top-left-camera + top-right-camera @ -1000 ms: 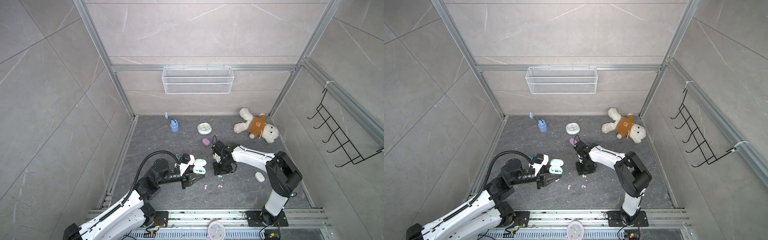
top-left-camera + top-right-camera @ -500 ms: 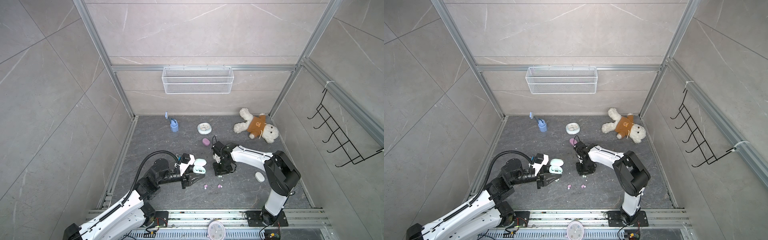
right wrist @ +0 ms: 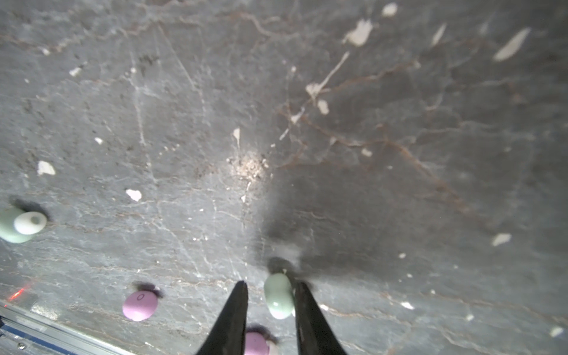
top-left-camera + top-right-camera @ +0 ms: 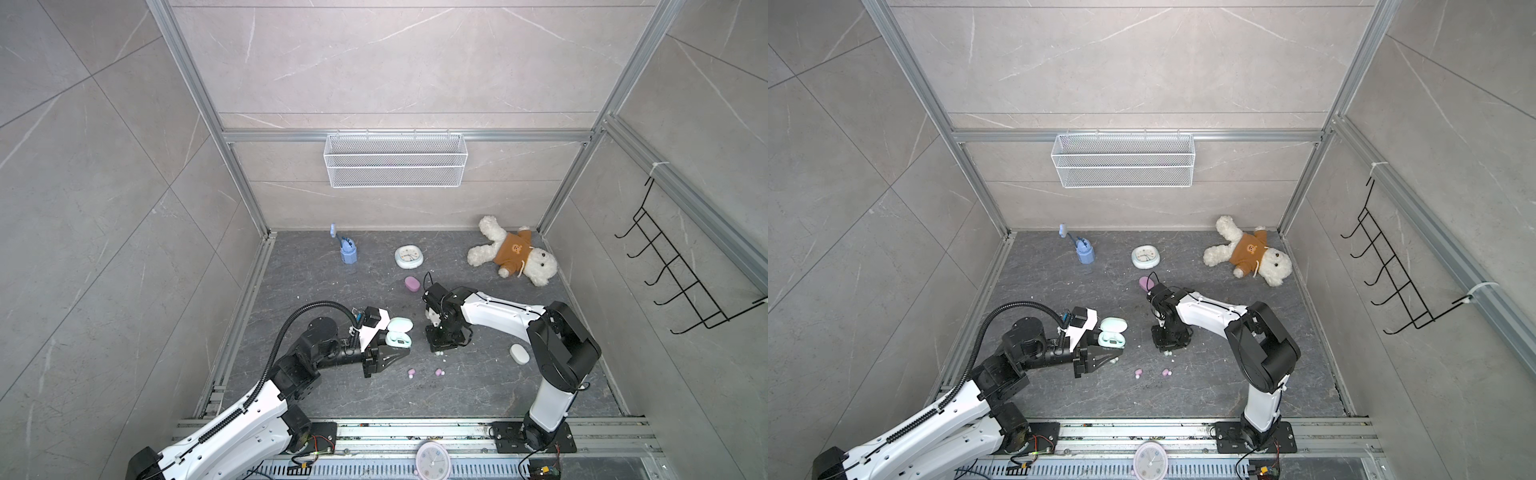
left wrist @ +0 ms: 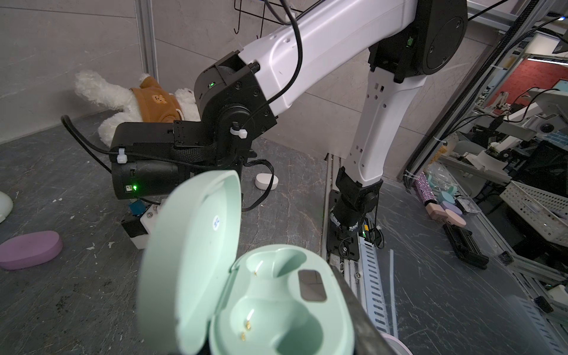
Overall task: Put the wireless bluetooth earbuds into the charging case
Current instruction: 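Lower the open right gripper around the mint earbud on the table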
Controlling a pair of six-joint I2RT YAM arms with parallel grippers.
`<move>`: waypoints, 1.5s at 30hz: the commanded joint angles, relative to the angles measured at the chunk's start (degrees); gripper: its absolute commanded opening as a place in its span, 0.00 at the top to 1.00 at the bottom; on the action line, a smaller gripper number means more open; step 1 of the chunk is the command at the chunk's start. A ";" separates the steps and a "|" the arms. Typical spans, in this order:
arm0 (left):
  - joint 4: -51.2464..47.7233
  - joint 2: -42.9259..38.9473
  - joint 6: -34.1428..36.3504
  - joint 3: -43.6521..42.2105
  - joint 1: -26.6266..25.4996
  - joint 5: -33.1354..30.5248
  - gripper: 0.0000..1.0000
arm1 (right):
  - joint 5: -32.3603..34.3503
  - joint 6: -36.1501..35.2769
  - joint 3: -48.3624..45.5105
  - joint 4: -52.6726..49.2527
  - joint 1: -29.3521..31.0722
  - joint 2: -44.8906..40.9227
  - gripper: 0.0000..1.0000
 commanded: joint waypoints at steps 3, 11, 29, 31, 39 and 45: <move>1.05 -0.73 0.24 1.23 -0.16 0.25 0.82 | 2.14 1.41 -1.61 -0.22 0.76 0.61 0.71; 1.12 -0.77 0.06 1.23 -0.21 0.13 0.82 | 3.98 3.87 -3.52 0.91 1.62 0.47 0.75; 0.76 -0.92 0.15 1.33 -0.17 0.05 0.82 | 6.48 14.15 -3.51 -0.40 1.84 -6.53 0.64; 0.76 -0.99 0.00 1.27 -0.17 0.13 0.82 | 6.65 14.15 -3.22 -0.74 1.82 -6.51 0.63; 0.32 -1.50 0.24 1.36 -0.17 0.07 0.82 | 8.86 18.98 -3.72 -0.07 1.62 -6.03 0.62; 0.43 -1.44 0.28 1.22 -0.16 -0.08 0.82 | 4.12 25.66 -8.43 8.44 1.66 -9.39 0.58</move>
